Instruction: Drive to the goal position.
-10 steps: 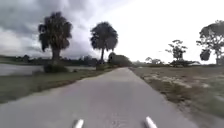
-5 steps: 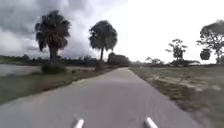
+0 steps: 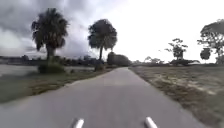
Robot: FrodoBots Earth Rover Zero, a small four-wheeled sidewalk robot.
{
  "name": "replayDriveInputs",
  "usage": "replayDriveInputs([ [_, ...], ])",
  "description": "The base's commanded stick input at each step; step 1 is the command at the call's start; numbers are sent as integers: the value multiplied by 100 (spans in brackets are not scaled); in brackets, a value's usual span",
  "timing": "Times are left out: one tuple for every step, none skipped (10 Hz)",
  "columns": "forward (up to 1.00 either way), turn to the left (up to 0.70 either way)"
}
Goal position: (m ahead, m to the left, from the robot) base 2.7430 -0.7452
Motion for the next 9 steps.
replayDriveInputs([
  [85, 0],
  [85, -10],
  [85, -28],
  [85, -25],
  [85, -12],
  [85, 0],
  [85, 0],
  [85, 0],
  [85, 0],
])
